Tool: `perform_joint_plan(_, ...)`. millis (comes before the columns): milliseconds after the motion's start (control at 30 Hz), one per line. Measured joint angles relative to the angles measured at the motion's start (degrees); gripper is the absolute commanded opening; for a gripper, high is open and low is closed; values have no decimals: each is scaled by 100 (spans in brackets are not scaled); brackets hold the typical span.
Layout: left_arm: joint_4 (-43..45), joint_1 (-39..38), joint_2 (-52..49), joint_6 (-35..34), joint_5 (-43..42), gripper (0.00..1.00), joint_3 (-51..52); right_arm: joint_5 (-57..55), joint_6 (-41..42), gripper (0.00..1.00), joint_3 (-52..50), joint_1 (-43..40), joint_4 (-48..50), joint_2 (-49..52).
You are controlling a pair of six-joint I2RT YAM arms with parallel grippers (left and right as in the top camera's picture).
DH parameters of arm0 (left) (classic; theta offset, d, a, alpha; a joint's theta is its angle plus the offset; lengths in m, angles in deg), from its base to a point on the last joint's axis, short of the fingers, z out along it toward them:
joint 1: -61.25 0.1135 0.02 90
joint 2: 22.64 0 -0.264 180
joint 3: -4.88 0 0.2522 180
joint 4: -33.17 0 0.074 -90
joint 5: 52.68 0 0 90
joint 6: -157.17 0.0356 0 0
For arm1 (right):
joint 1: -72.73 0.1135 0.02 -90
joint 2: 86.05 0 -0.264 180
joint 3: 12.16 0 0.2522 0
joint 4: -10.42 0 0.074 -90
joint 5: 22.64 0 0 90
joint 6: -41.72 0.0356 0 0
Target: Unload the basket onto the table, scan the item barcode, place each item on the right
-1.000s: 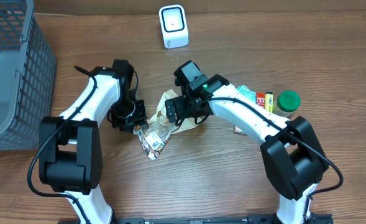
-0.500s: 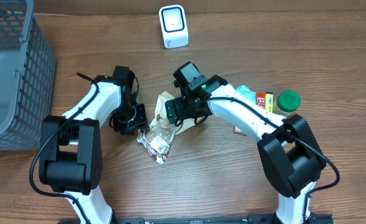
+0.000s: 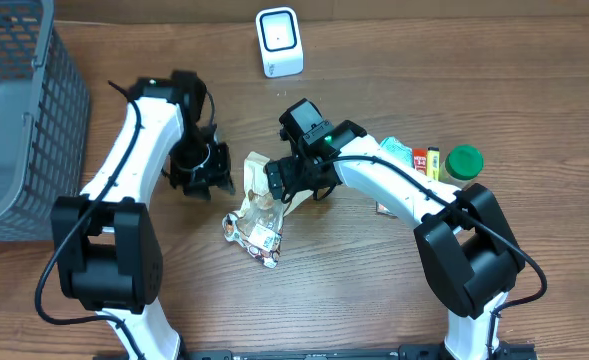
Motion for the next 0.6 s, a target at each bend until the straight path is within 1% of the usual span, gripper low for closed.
perform_joint_plan(133,-317,-234,35,50,-81,40,-35,11,0,100,0,-70,-44,0)
perform_joint_plan(300,-177,-533,35,26,-96,63,415,35,0,100,0,-188,-35,0)
perform_joint_plan(333,-151,-577,35,20,-96,66,557,50,-2,100,0,-197,-33,0)
perform_joint_plan(533,267,-608,35,-46,-109,68,1375,98,-7,100,0,-208,98,0)
perform_joint_plan(600,623,-608,35,-92,-109,68,1685,105,-7,100,0,-208,234,0)
